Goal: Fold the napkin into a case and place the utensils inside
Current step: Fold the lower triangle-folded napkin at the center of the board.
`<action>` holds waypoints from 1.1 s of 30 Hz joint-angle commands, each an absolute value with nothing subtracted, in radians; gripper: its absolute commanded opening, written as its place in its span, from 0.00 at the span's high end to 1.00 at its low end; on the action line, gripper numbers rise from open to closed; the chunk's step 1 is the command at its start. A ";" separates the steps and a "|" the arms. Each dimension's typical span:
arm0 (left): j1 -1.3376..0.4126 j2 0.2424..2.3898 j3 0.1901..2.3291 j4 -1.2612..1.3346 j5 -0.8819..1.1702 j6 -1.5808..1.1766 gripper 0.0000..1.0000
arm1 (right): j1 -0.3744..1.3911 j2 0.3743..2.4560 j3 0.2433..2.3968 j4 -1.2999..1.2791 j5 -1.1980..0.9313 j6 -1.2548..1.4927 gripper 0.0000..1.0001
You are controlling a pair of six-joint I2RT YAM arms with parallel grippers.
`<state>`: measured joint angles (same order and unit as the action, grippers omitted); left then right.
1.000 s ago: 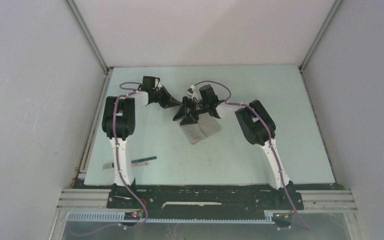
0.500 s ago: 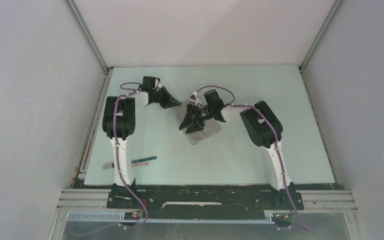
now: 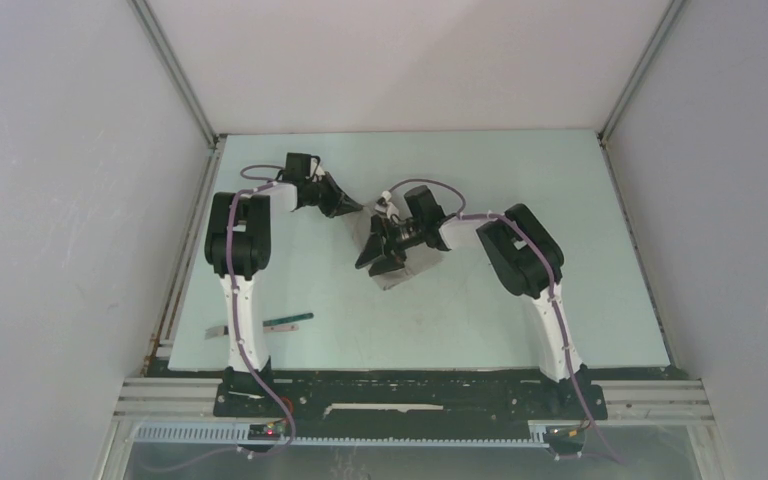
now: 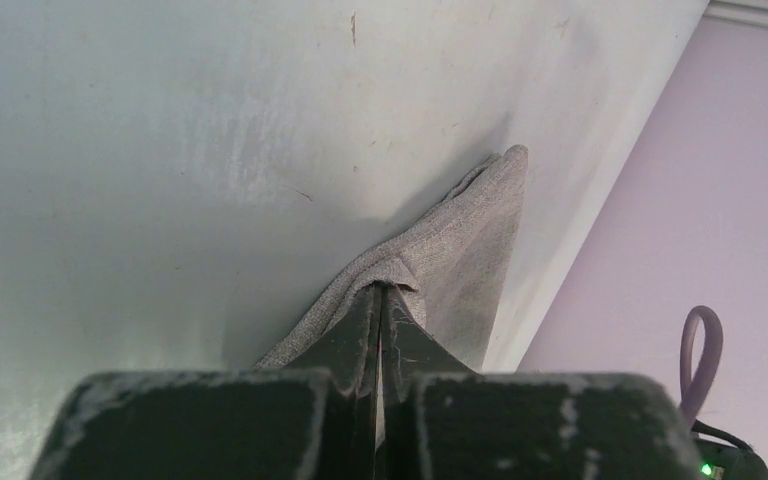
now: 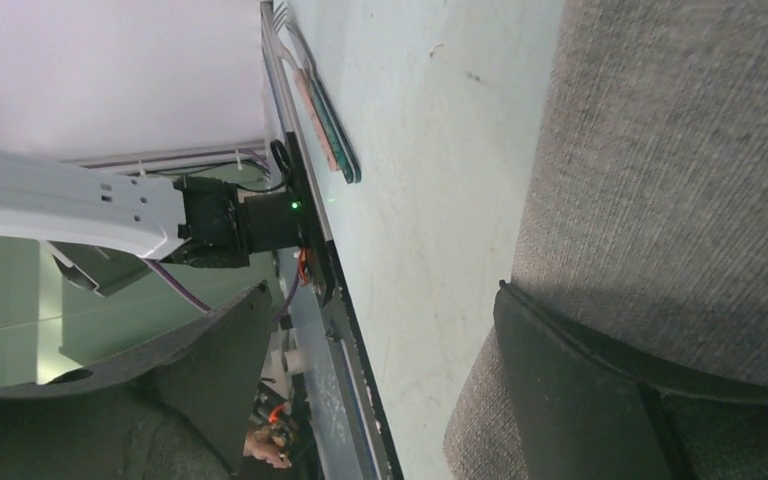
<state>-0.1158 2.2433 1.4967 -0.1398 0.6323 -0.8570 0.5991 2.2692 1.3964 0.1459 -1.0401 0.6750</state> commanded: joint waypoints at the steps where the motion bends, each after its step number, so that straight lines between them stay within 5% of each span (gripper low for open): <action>1: -0.126 2.264 1.519 -0.146 0.620 -0.858 1.00 | 0.614 2.204 1.320 0.130 -1.035 0.647 0.10; 17: -0.126 2.244 1.537 -0.168 0.627 -0.837 0.94 | 0.577 2.011 1.191 -0.094 -1.025 0.453 0.10; 26: -0.126 2.099 1.624 -0.293 0.648 -0.785 0.54 | 0.557 1.764 1.146 -0.291 -0.652 0.442 0.14; 33: -0.126 1.904 1.520 -0.369 0.635 -0.723 0.29 | 0.591 1.798 1.177 -0.309 -0.404 0.437 0.30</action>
